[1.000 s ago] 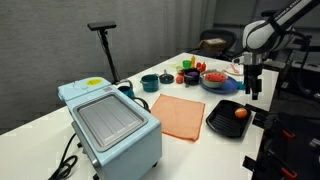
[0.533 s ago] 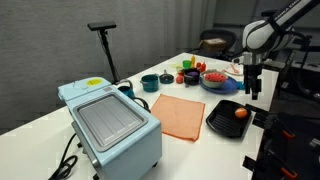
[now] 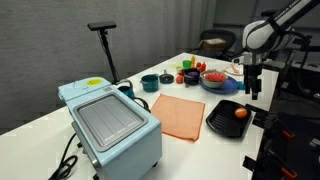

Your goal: Put the pineapple, the watermelon and the orange plush toys in the green bowl

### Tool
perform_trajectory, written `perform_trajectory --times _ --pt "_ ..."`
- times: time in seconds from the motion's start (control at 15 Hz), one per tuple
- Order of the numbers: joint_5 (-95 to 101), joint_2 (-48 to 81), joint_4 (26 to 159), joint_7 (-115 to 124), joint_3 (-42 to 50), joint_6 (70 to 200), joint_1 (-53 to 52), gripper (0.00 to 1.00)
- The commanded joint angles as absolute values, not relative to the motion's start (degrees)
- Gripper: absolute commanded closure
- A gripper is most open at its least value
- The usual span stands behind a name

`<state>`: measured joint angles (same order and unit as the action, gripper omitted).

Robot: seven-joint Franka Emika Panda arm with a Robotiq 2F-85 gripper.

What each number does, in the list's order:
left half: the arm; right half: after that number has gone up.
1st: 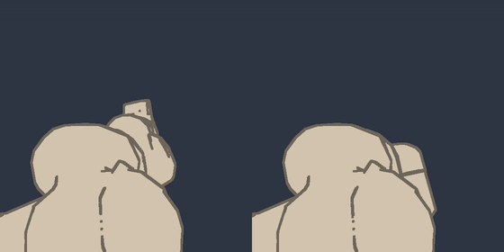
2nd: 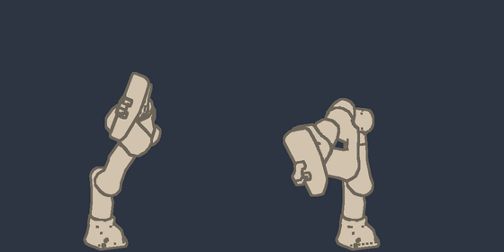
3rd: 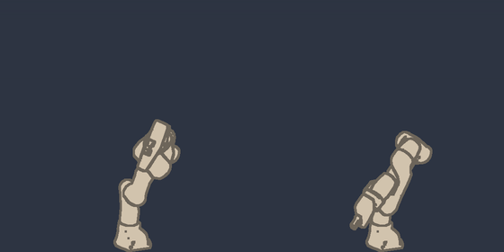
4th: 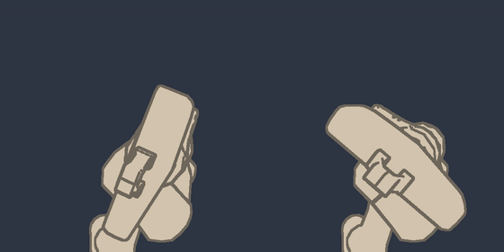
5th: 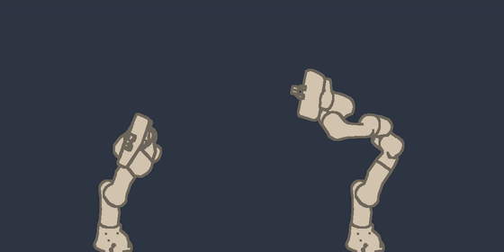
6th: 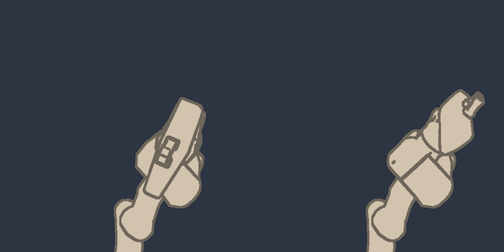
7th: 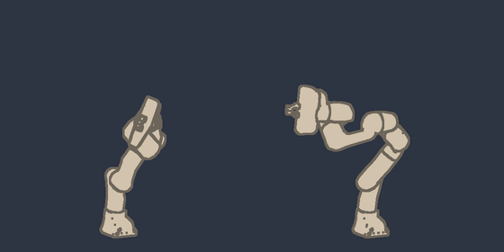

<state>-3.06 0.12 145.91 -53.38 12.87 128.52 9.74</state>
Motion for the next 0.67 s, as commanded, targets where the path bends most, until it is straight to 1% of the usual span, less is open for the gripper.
perform_trajectory --times 0.0,0.47,0.6 --pt "-3.0 0.1 145.9 -53.3 12.3 128.4 10.3 0.0" --pt "-4.0 0.0 146.4 -53.7 12.0 129.3 10.1 0.0" --pt "-5.4 -1.8 146.0 -57.1 13.1 126.5 11.2 0.0"
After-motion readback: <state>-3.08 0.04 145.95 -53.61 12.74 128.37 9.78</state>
